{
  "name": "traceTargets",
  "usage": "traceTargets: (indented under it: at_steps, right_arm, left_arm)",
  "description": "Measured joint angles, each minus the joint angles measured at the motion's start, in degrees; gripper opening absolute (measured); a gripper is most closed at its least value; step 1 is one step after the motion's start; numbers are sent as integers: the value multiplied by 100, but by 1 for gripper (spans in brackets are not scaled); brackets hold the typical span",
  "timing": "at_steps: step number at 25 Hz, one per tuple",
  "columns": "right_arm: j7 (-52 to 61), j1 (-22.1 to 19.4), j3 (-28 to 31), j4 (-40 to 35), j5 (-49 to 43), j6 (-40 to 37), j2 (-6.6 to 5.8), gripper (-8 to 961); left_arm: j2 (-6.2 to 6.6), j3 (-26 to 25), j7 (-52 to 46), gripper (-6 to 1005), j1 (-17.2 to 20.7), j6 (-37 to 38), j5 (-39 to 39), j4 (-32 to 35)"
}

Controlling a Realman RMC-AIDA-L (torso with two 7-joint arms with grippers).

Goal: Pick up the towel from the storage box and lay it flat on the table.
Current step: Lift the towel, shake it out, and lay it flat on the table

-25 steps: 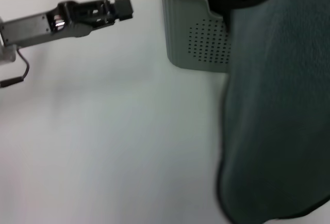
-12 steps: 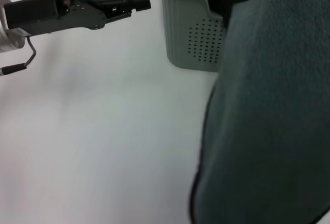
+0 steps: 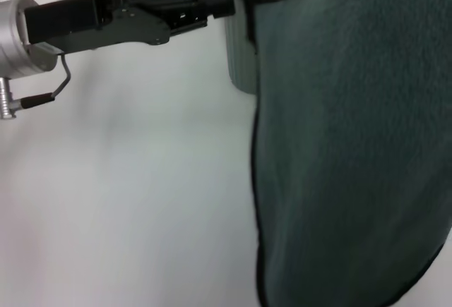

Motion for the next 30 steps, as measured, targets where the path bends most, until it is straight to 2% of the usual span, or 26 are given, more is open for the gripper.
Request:
traceTargets:
  at_steps: [9, 17, 23, 30]
  right_arm:
    - [-136, 55, -133, 71, -88, 3, 116, 27]
    - [-231, 60, -138, 163, -99, 8, 120, 28]
    - [-337, 88, -140, 277, -176, 11, 120, 28]
    - [-351, 149, -140, 281, -178, 10, 130, 29]
  left_arm:
    - [-127, 20, -63, 318, -159, 103, -114, -1]
    - [-212, 30, -81, 317, -181, 221, -80, -1]
    - [-244, 238, -80, 316, -199, 249, -84, -2]
    - [-265, 228, -53, 315, -212, 207, -93, -2]
